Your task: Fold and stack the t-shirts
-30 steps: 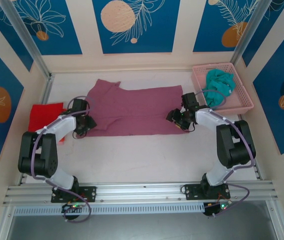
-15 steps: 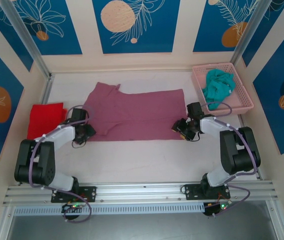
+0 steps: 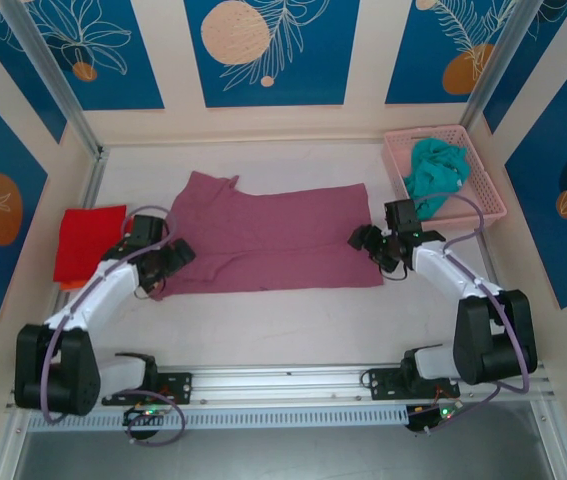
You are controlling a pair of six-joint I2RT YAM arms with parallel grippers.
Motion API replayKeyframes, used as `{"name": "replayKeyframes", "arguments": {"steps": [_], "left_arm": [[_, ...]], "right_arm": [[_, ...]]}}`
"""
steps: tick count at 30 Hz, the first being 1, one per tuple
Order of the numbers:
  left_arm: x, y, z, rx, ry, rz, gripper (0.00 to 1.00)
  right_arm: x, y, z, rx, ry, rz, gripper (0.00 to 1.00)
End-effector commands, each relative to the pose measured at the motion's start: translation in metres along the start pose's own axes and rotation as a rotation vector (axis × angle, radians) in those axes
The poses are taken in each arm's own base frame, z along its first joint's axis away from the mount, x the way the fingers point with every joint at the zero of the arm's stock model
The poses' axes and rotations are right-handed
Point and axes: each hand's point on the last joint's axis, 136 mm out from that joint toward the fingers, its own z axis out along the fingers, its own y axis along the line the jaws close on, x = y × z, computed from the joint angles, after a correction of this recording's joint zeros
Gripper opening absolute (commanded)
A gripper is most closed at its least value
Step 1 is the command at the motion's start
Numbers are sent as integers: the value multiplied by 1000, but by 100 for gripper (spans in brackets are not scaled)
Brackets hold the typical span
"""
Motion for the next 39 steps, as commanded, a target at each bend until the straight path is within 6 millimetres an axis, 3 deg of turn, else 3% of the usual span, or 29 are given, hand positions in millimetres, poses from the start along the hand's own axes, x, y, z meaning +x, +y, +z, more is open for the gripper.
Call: {"name": "replayKeyframes", "arguments": {"steps": [1, 6, 12, 21, 28, 33, 36, 39], "left_arm": [[-22, -34, 18, 72, -17, 39, 100], [-36, -44, 50, 39, 5, 53, 100], [-6, -21, 65, 6, 73, 31, 100], [59, 20, 49, -14, 184, -21, 100], [80, 31, 27, -23, 205, -27, 100], [69, 26, 9, -11, 160, -14, 100], [43, 9, -1, 3, 92, 7, 100], [5, -11, -8, -18, 8, 13, 100]], "right_arm": [[-30, 23, 13, -34, -58, -49, 74], [-33, 43, 43, -47, 24, -38, 71], [-12, 19, 61, 22, 122, 4, 67], [31, -35, 41, 82, 201, 71, 67], [63, -62, 22, 108, 245, 138, 66], [64, -60, 4, 90, 222, 143, 66], [45, -39, -11, 24, 145, 110, 66], [24, -17, -23, -27, 83, 70, 66]]}}
